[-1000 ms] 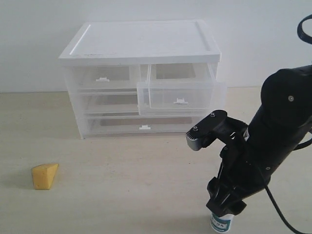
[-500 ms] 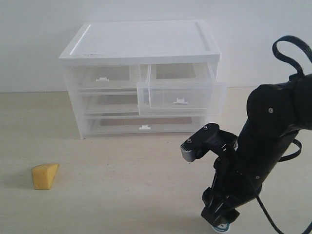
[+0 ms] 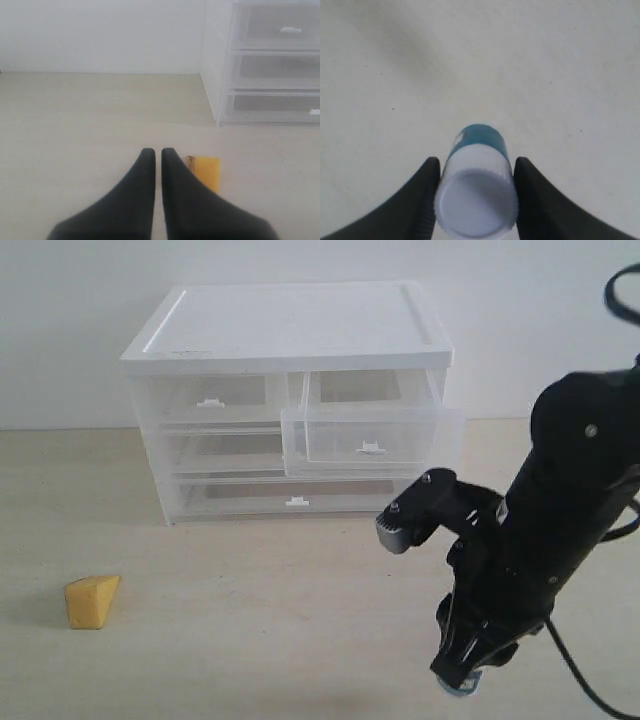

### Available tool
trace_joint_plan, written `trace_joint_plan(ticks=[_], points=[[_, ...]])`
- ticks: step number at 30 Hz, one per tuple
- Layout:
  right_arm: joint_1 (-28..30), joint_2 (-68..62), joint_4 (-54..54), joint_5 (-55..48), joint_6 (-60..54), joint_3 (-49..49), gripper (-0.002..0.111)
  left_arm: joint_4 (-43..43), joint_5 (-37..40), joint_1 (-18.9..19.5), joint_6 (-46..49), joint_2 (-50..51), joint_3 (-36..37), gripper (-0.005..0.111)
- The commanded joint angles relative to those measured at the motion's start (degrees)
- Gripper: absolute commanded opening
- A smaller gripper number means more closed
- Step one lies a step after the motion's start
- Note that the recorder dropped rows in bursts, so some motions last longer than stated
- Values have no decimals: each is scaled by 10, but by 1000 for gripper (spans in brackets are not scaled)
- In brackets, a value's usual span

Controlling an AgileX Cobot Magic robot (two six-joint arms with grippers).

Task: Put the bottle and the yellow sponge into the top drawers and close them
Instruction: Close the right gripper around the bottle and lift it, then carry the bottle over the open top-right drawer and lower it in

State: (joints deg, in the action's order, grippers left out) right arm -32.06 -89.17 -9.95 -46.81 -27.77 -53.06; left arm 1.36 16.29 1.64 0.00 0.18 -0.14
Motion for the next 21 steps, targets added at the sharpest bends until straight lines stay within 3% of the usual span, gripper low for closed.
trace_joint_plan(ticks=[1,6,17,21], points=[[3,79,-2,-51,-143,-32,0,1,0,1,-3,-2,1,4],[20,136,-71,-46,-298,-49,0,1,0,1,-3,-2,1,4],[213,152,-549,-106,-773,-78,0,1,0,1,-3,-2,1,4],[239,124,-602,-114,-834,-79,0,1,0,1,-3,-2,1,4]])
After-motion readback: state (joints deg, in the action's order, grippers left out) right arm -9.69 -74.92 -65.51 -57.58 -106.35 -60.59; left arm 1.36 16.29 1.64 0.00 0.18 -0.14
